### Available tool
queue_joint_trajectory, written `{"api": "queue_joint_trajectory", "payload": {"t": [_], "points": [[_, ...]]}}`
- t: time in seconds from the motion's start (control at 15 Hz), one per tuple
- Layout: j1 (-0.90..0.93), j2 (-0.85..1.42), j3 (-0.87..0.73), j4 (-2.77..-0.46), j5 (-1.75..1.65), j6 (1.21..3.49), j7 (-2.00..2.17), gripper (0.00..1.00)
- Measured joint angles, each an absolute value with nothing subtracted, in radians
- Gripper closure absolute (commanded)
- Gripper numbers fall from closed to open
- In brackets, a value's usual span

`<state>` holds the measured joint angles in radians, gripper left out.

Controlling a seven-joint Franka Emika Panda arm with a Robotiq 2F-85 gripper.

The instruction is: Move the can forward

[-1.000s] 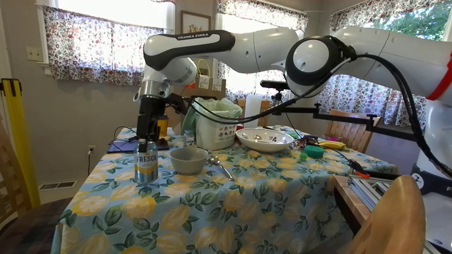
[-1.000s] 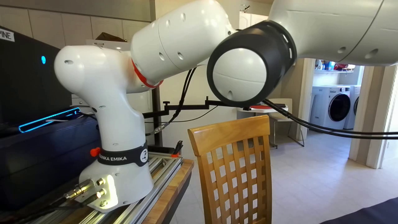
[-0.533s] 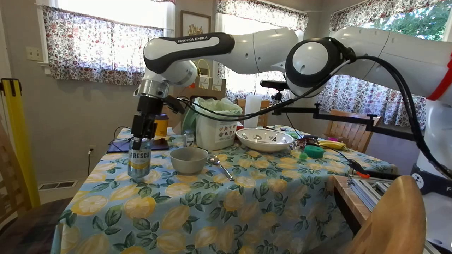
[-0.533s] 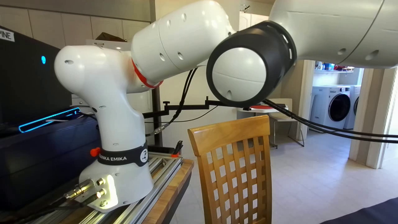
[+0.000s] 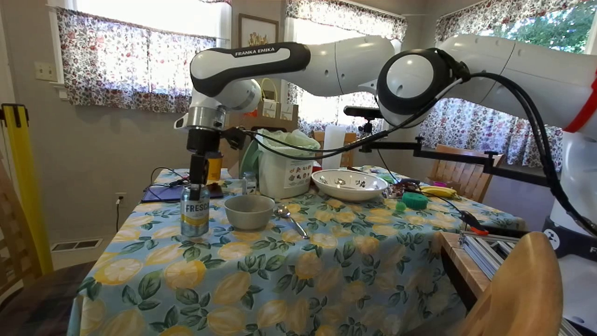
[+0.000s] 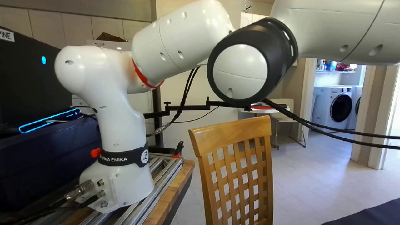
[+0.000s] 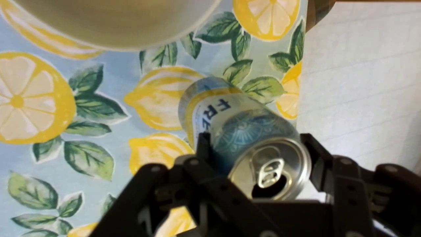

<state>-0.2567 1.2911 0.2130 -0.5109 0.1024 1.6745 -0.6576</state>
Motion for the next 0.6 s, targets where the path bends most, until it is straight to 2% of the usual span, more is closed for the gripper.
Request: {"api": "queue_joint_trajectory", "payload": {"t": [0.6], "points": [[-0.247, 1.28, 0.213, -0.511, 0.046, 1.557, -1.031, 0.57]]}}
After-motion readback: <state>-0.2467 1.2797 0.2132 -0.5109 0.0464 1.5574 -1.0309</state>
